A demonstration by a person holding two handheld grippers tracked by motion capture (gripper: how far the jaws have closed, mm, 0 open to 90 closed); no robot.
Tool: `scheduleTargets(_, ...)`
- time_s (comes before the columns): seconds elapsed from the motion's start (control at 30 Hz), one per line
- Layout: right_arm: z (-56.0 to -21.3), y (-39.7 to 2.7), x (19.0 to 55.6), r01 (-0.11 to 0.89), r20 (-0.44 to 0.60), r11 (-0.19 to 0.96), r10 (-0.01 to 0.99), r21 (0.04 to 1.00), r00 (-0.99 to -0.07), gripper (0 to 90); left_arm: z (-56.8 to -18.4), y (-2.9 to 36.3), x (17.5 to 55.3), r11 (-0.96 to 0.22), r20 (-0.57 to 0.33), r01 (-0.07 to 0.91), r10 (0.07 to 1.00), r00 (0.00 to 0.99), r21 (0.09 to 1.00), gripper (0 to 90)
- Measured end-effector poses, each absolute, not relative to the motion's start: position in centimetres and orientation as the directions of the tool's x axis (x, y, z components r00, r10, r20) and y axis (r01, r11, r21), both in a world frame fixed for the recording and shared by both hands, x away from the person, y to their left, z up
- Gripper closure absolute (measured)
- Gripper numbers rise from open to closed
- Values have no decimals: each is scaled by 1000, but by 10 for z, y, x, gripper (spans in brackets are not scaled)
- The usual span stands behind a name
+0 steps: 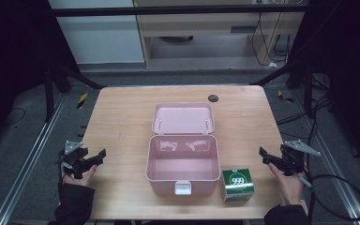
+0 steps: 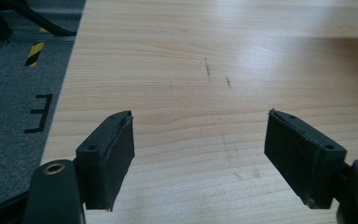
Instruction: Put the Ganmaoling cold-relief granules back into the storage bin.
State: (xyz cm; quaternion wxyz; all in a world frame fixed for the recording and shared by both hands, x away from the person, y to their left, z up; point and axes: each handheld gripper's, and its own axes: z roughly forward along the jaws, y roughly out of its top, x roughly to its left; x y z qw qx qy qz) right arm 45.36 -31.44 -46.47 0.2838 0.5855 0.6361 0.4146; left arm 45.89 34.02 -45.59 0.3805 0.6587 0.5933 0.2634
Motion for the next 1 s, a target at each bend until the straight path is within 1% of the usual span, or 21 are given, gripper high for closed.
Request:
scheduleTargets(0.1, -458, -314, 453, 494, 121, -13, 975, 869, -188, 152, -456, 341, 458, -6, -106, 580, 982, 159, 815, 244)
scheduleTargets(0.27, -443, -311, 454, 466, 123, 2, 964, 885, -237, 164, -458, 340, 458, -33, -81, 594, 983, 165, 804, 246)
scheduleTargets(0.37, -434, -310, 454, 452, 95, 35, 960, 891, -262, 165, -459, 339, 459, -39, -79, 597, 982, 170, 801, 251)
scheduleTargets(0.43, -427, -309, 455, 454, 95, 46, 954, 890, -283, 164, -459, 339, 459, -41, -80, 601, 982, 172, 798, 257)
scheduleTargets(0.67, -402, -305, 459, 434, 30, 130, 939, 891, -344, 154, -461, 338, 461, -50, -77, 609, 981, 180, 791, 261)
scheduleTargets(0.8, -389, -302, 461, 429, 25, 157, 921, 890, -389, 153, -462, 338, 461, -56, -76, 613, 980, 186, 788, 263)
scheduleTargets(1.0, -371, -293, 465, 421, -29, 251, 884, 872, -466, 140, -463, 336, 462, -67, -70, 616, 978, 195, 785, 275)
